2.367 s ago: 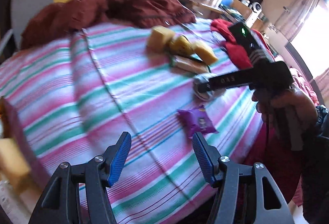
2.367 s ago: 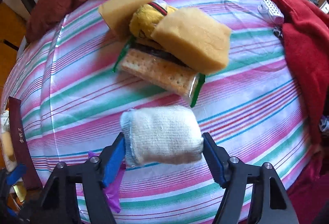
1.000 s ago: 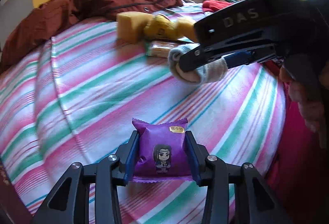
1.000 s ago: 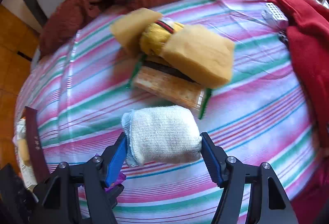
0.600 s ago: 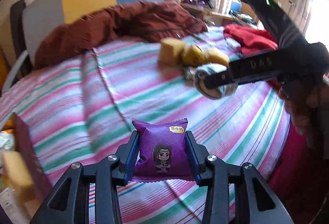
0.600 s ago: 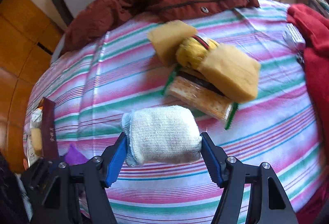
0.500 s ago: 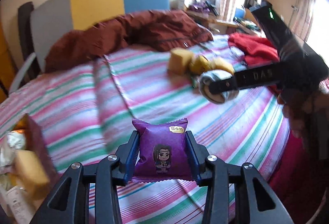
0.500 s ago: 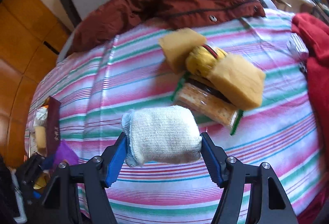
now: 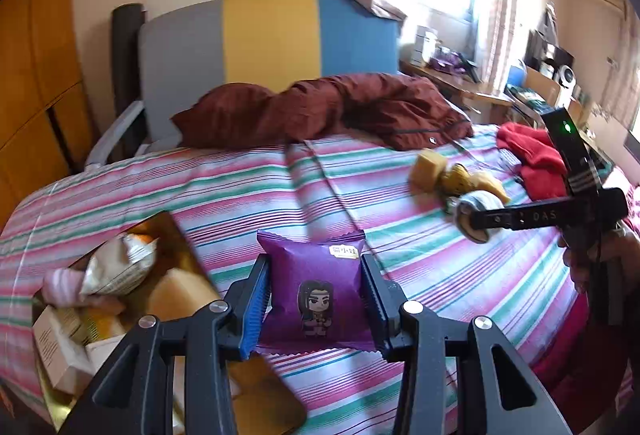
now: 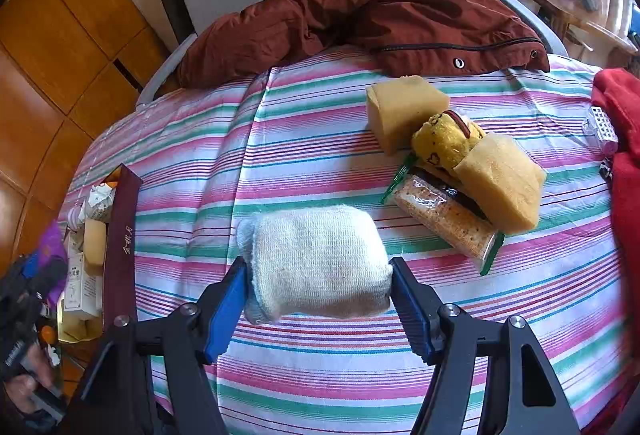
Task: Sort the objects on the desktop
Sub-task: 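Carry the candy with the left tool into the tray while the right drops the sock there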
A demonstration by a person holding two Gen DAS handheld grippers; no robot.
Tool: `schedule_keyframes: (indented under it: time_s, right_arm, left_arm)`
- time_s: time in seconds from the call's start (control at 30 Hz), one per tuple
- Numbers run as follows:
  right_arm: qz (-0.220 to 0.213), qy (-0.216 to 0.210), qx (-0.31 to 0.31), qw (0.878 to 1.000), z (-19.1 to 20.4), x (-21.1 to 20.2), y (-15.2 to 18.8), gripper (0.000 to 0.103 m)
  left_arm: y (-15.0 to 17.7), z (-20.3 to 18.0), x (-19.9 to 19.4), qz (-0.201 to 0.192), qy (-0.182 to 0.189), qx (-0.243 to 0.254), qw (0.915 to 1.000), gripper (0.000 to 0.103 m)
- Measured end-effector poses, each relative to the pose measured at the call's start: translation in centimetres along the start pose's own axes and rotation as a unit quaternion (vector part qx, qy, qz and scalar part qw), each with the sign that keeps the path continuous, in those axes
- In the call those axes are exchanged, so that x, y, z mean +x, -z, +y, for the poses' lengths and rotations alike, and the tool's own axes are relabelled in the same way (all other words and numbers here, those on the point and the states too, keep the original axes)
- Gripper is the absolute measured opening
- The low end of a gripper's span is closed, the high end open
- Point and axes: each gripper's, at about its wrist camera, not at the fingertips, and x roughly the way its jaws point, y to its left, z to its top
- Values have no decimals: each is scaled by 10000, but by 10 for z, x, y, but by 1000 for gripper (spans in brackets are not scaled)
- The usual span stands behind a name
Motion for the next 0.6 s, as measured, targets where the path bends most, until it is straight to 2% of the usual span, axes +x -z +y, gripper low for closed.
schedule_keyframes:
  time_s: [0.2,0.3,0.4,0.6]
  right_arm:
    - [43,119,-155,9998,14,-2,4,69]
    - [28,40,-241,9997,31,-6,7,69]
    - [-60,-210,-406,9989,60,-11,8,69]
    - [-199,-1027,-827,9911,133,-9,12,69]
  left_arm:
    - [9,35,-18,-82,-276,-327,9991,44]
    - [12,52,-28,-142,-450,-503,9976,44]
    - [18,74,-34,-141,-659,-721,9951,44]
    - [39,115,-44,-59,-1036,-1113,9884,44]
